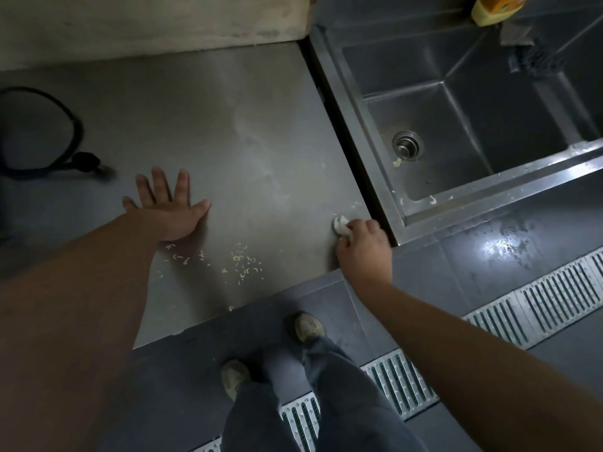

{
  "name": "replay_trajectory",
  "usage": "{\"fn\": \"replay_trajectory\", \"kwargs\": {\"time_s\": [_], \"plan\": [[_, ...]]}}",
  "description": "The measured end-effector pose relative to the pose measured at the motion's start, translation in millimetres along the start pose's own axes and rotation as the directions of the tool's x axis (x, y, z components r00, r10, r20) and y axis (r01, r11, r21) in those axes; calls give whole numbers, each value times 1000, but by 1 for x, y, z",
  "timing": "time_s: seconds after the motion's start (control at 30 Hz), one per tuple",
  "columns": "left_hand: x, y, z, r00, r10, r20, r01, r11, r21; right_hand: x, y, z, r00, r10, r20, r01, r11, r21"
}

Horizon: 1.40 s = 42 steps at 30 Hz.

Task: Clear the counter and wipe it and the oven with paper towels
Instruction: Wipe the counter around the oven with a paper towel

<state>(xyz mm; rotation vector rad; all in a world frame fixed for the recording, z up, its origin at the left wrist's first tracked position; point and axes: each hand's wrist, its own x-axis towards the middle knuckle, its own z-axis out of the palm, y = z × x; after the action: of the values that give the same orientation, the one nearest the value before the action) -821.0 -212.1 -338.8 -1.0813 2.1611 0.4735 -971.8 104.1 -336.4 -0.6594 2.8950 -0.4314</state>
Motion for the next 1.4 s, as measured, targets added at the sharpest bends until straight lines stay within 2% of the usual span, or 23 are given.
{"fn": "replay_trajectory", "kwargs": {"time_s": [0.27,0.4,0.43,0.5,0.57,0.67,0.77,0.87,0.97,1.07,1.17,1.4], "plan": [[3,-2,-8,999,-1,39,1,1000,-2,-47,-89,20,982,-34,184,7,990,143],[4,-11,-28,998,46,43,-46,999,-7,-41,-121,20,939,-69,338,6,983,183],[3,-15,-36,996,86,7,-86,996,3,-37,-126,19,923,-66,378,-8,982,190],[-6,-29,-47,976,151,-160,-141,988,68,-27,-132,14,901,-64,428,-16,984,180],[-20,-48,-47,944,132,-301,-98,987,125,-13,-137,6,904,-50,425,-11,990,141],[-47,-90,-23,934,122,-337,-65,982,176,7,-151,-8,908,-47,416,12,996,88],[-74,-135,4,908,102,-407,-76,994,78,22,-181,-17,895,-97,436,85,995,46],[-108,-172,22,874,-5,-486,-16,999,-39,22,-216,-23,859,-161,485,195,981,-20],[-142,-214,36,883,-141,-448,116,990,-81,7,-250,-24,828,-212,520,298,951,-87],[-173,-257,43,867,-211,-452,169,977,-132,-17,-286,-22,793,-271,545,395,910,-122],[-200,-290,49,861,-266,-435,198,961,-195,-44,-325,-21,722,-338,604,511,849,-136],[-240,-327,53,879,-299,-371,237,950,-204,-97,-414,-13,516,-512,687,742,667,-60]]}}
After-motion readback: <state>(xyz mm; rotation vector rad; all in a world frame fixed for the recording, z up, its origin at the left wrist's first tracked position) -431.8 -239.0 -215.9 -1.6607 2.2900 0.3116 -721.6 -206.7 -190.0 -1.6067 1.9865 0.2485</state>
